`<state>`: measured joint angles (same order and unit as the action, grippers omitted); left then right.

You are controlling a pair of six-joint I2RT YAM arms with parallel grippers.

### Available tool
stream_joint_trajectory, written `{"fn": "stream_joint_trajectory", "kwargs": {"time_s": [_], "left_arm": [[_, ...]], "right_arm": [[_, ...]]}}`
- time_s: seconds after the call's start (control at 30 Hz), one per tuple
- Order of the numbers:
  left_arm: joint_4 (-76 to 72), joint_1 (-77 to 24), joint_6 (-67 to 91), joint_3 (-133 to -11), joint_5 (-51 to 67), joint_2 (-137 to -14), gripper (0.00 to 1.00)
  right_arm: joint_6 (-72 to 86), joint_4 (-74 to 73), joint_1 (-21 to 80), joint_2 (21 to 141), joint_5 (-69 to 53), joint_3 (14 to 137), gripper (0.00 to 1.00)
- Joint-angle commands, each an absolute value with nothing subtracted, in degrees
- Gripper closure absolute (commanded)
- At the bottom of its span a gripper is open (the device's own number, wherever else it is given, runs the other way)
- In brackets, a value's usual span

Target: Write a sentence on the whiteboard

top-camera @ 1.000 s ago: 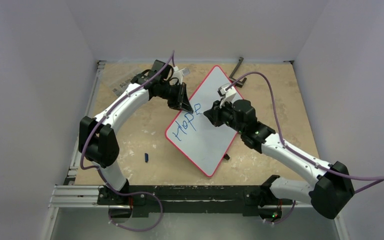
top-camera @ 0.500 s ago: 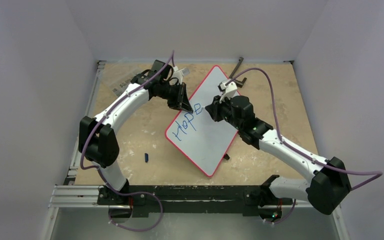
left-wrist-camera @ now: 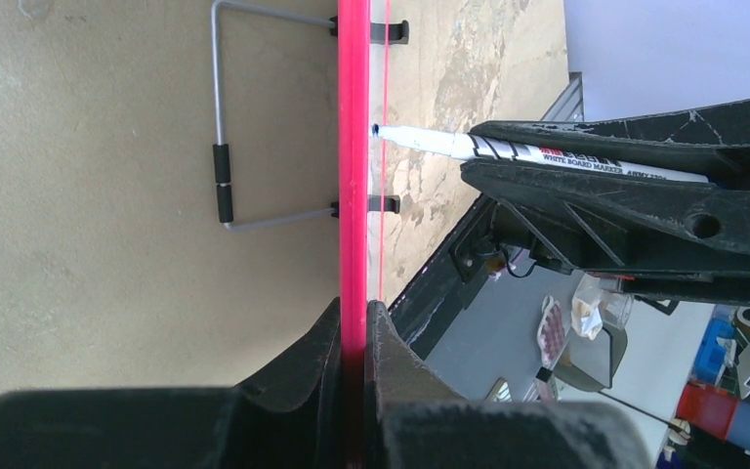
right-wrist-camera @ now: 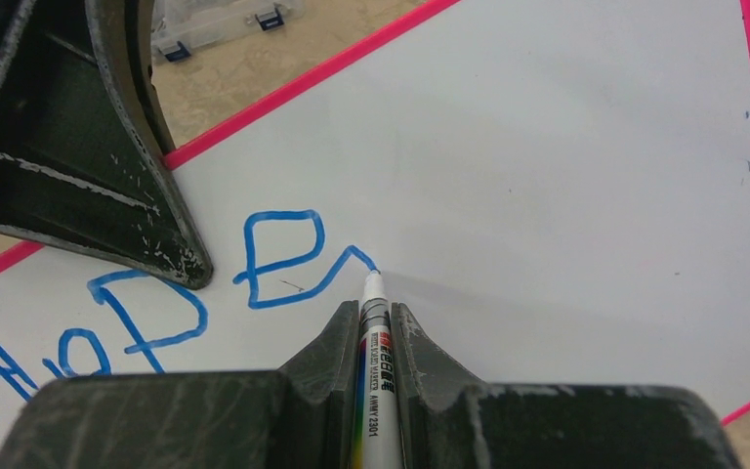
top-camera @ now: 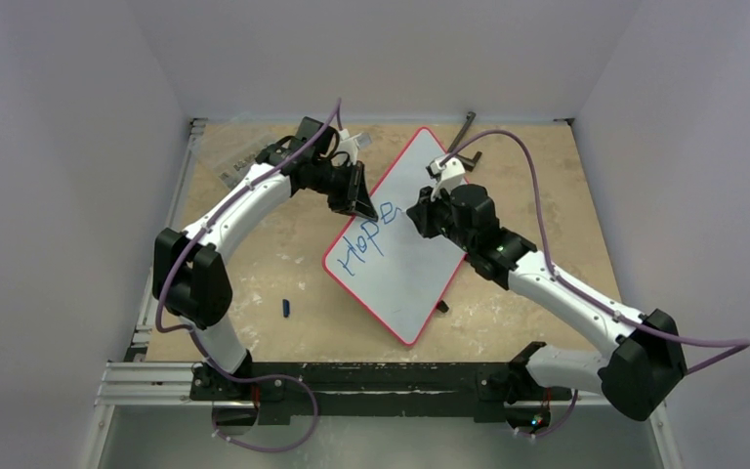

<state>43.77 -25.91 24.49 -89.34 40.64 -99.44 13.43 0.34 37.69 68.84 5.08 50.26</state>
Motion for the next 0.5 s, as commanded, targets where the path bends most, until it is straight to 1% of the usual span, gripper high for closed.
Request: {"fn": "stream_joint_trajectory", "kwargs": {"time_s": [0.0, 0.17, 0.47], "left_arm": [[41.68, -26.10, 23.69, -90.44, 39.66, -95.03, 1.00], [42.27, -26.06, 23.39, -90.45, 38.56, -94.40, 1.00], [42.47, -26.10, 23.21, -90.44, 37.72, -94.35, 1.00]], "right_arm": [[11.82, -3.56, 37.30, 65.48, 6.16, 53.74, 1.00], [12.47, -4.76, 37.35, 62.58, 5.84, 53.70, 1.00], [13.91, -2.98, 37.35, 56.58, 4.00, 48.87, 1.00]]}}
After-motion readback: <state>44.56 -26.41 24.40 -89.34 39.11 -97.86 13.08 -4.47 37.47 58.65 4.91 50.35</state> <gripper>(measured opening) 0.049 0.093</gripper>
